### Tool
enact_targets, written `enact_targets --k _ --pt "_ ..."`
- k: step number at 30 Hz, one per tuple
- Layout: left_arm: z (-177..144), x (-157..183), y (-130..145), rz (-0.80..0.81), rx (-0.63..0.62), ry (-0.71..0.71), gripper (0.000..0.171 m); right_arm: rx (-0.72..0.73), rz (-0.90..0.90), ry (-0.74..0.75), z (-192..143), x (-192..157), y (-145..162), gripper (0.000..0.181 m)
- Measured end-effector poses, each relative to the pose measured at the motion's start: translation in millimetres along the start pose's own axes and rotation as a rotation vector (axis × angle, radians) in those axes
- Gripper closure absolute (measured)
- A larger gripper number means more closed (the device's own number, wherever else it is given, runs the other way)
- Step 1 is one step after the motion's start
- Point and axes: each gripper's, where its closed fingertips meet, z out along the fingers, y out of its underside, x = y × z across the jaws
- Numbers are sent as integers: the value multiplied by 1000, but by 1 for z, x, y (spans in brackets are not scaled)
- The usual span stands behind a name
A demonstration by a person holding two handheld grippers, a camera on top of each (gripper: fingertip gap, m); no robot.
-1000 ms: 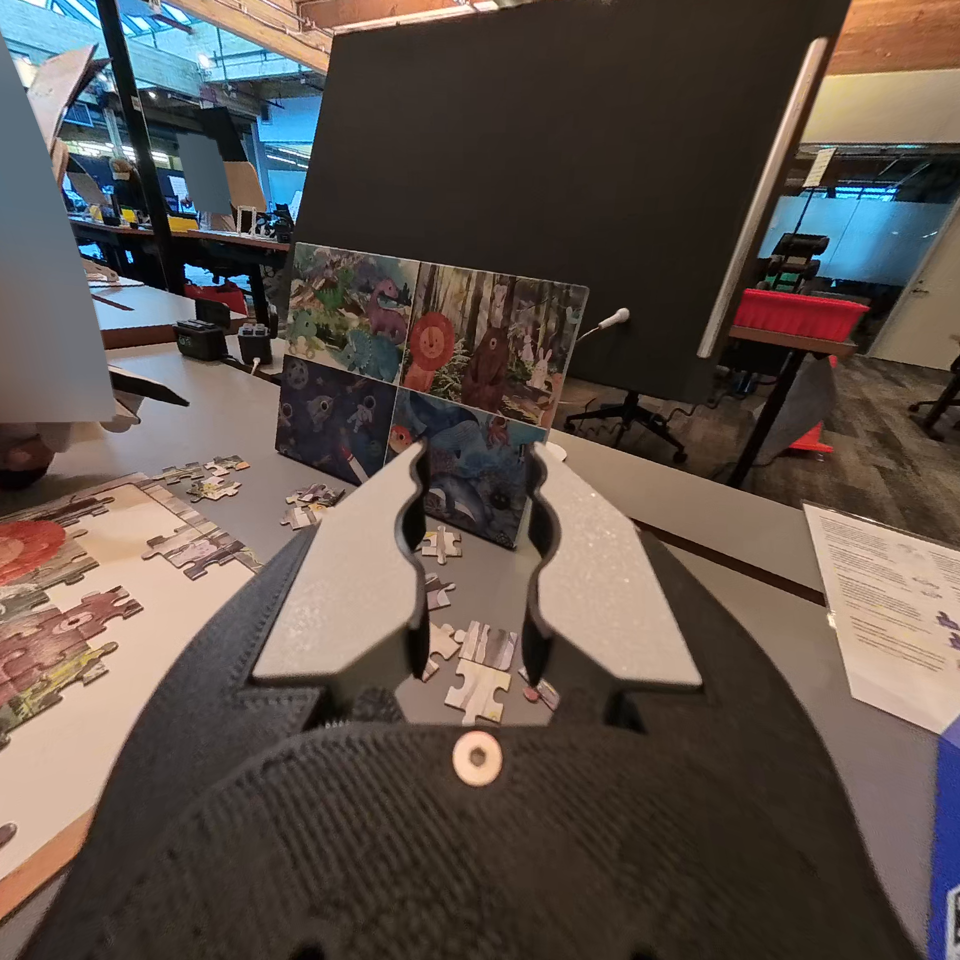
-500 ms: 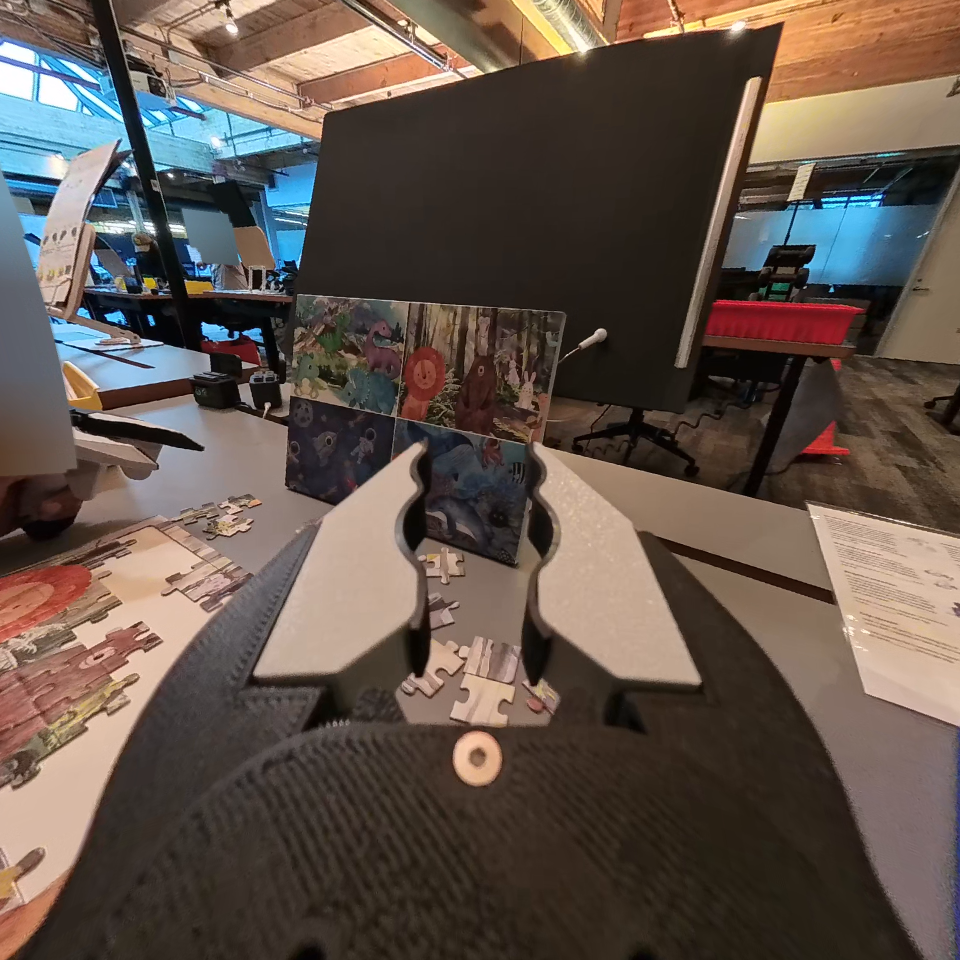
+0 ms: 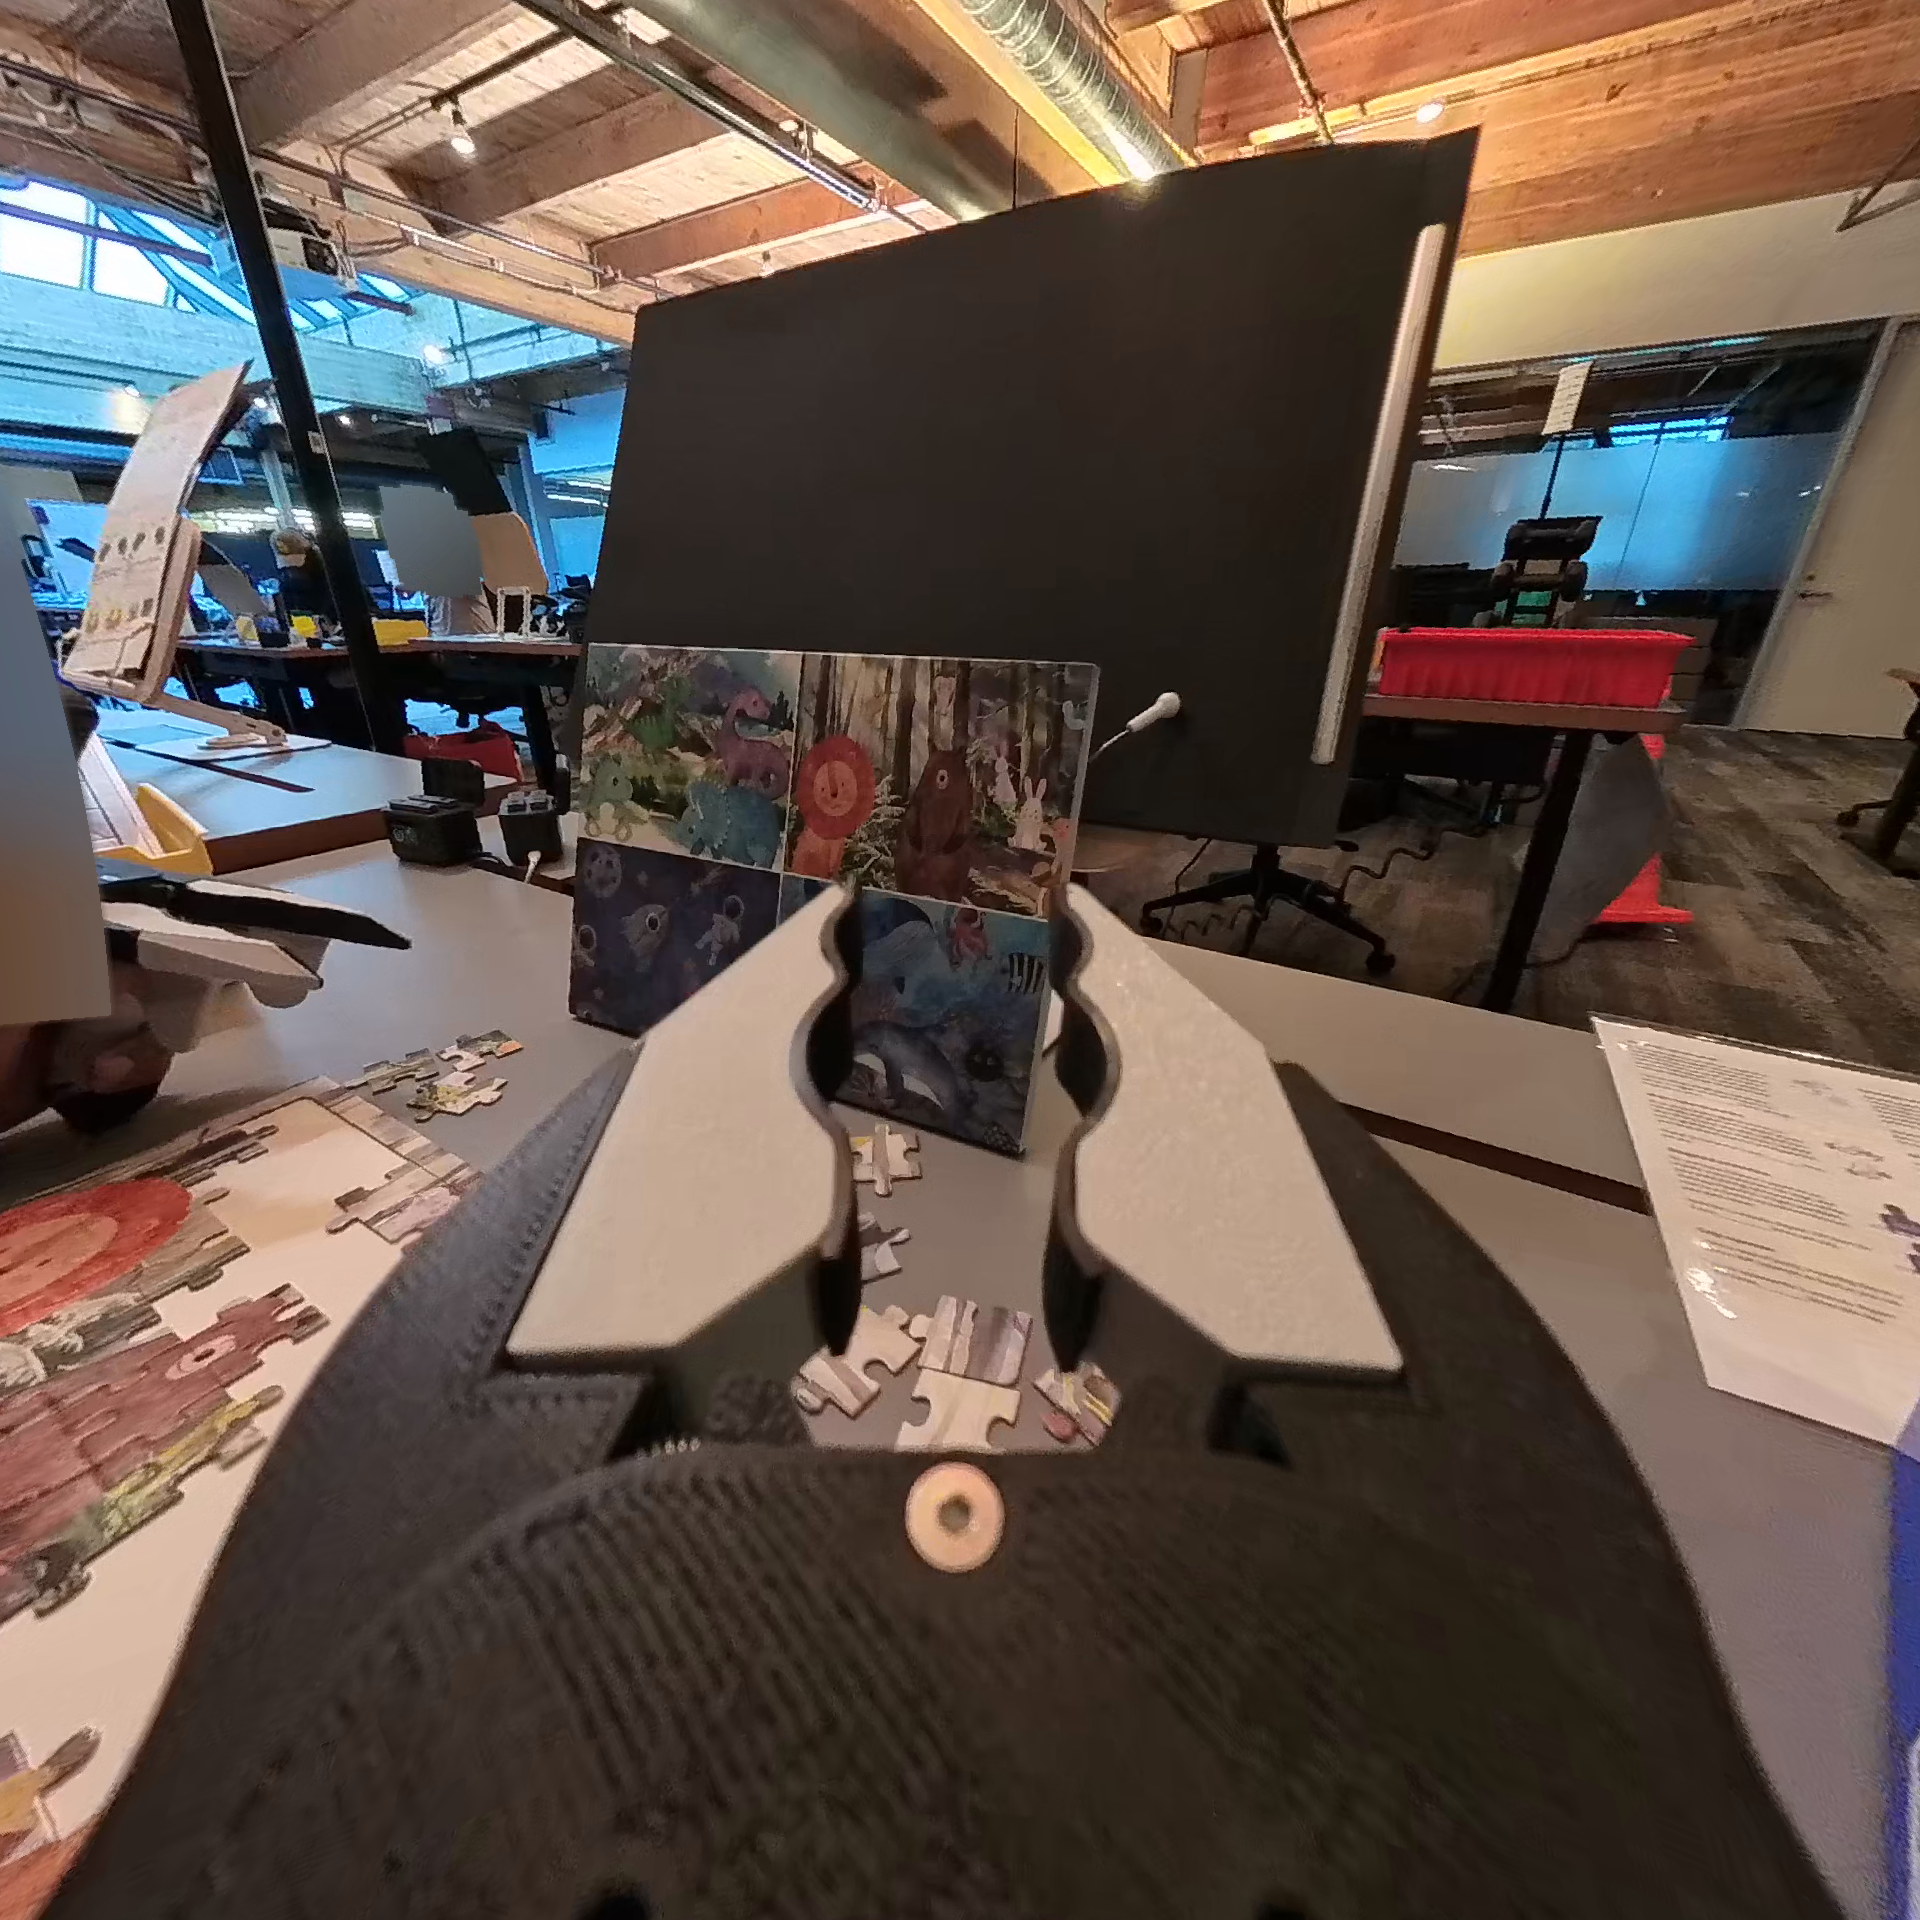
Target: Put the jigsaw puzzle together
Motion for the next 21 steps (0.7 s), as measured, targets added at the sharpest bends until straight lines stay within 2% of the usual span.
enact_targets --k 21 --pt "0 0 0 -8 1 5 105 24 48 -30 0 -4 -4 148"
